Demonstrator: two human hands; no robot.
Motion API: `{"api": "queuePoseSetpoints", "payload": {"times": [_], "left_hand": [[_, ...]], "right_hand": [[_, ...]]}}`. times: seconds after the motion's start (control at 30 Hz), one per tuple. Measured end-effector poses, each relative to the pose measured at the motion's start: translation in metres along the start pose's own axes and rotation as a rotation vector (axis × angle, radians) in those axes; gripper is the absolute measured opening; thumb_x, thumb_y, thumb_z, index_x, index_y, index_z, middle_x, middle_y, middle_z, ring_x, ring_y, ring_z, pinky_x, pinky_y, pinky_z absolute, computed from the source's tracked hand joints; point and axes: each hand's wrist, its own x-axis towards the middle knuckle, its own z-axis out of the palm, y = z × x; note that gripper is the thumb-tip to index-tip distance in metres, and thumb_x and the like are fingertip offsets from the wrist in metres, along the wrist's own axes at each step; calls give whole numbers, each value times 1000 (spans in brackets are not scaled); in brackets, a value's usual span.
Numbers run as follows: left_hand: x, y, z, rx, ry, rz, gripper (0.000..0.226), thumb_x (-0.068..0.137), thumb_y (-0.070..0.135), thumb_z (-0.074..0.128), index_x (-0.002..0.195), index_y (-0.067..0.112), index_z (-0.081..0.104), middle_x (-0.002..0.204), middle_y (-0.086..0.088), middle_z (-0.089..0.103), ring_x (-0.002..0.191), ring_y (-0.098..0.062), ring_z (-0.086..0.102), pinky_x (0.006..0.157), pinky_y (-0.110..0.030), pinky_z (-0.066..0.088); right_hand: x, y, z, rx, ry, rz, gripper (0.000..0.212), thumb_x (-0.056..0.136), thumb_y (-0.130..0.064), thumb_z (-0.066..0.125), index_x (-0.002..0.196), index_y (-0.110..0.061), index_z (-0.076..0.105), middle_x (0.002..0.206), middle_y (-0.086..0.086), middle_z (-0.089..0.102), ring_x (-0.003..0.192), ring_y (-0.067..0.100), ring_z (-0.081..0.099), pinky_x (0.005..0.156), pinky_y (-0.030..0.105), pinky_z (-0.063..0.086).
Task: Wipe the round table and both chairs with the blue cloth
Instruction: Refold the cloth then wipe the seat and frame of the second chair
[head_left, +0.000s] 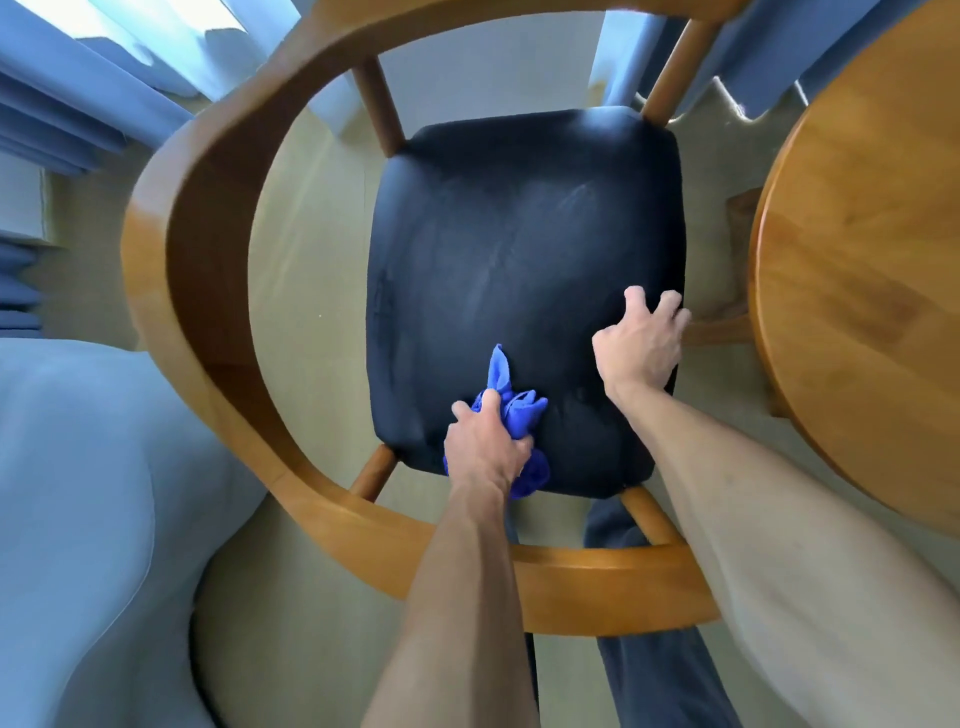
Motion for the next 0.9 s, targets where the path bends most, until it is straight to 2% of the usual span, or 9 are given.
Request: {"api": "queuePoseSetpoints", "payload": {"times": [0.17, 0.23, 0.3, 0.43, 0.5, 0.6, 0.67, 0.8, 0.9], "left_hand": [[-20, 48, 26, -3, -165, 252, 53, 73, 53, 71, 108, 22, 46, 101, -6, 48, 79, -28, 50, 73, -36, 46], [-36, 76, 46, 17, -229, 386, 54, 74, 51, 71, 114, 23, 47, 102, -5, 46, 79, -31, 53, 72, -37, 49], [-42, 94, 60, 58, -215, 462, 53, 76, 48, 68, 119, 25, 47, 102, -4, 43, 74, -31, 53, 70, -36, 48], [-40, 96, 67, 103, -175, 455, 53, 76, 52, 66, 118, 26, 48, 102, -4, 43, 67, -28, 52, 65, -34, 48], [-42, 100, 66, 139, -162, 447, 45, 80, 46, 64, 117, 26, 48, 103, -6, 43, 65, -27, 51, 62, -33, 46], [-46, 104, 62, 109, -136, 398, 30, 84, 33, 58, 112, 24, 51, 104, -7, 44, 65, -26, 49, 60, -33, 40], [-45, 98, 60, 41, -75, 352, 28, 85, 36, 58, 110, 25, 51, 100, -4, 43, 65, -26, 50, 60, -33, 40], [-24, 95, 47, -43, 45, 312, 26, 87, 42, 57, 104, 23, 53, 99, -2, 45, 62, -25, 51, 58, -33, 42], [-11, 91, 34, -104, 115, 242, 25, 85, 42, 58, 99, 22, 52, 96, -2, 42, 60, -25, 48, 56, -32, 39]], "right_hand": [[-1, 13, 0, 22, 86, -102, 42, 79, -4, 46, 117, -10, 63, 117, 21, 56, 95, 42, 54, 71, 44, 47], [4, 22, -5, 74, 128, -105, 37, 78, -3, 42, 106, -5, 66, 109, 20, 62, 89, 44, 59, 70, 44, 47], [19, 30, -14, 99, 94, -62, 34, 81, 0, 43, 106, -6, 66, 109, 16, 65, 93, 43, 60, 74, 44, 44], [38, 35, -21, 169, 68, 10, 35, 82, -1, 45, 107, -12, 67, 113, 11, 66, 101, 38, 59, 77, 43, 40], [32, 35, -16, 202, 86, 18, 30, 83, -3, 47, 106, -10, 66, 113, 12, 62, 100, 37, 58, 76, 41, 40], [10, 33, -1, 95, 114, -134, 22, 81, -4, 53, 101, -2, 60, 109, 18, 56, 97, 37, 55, 74, 41, 45], [3, 33, 5, 48, 129, -157, 21, 78, -1, 56, 98, -1, 57, 106, 19, 56, 95, 37, 54, 73, 43, 48], [16, 35, 2, 19, 148, -148, 18, 78, 2, 49, 94, -3, 55, 102, 19, 54, 91, 39, 53, 65, 45, 46], [14, 40, 4, 6, 139, -175, 28, 77, 4, 43, 101, -4, 54, 108, 18, 52, 96, 39, 51, 69, 48, 47]]}}
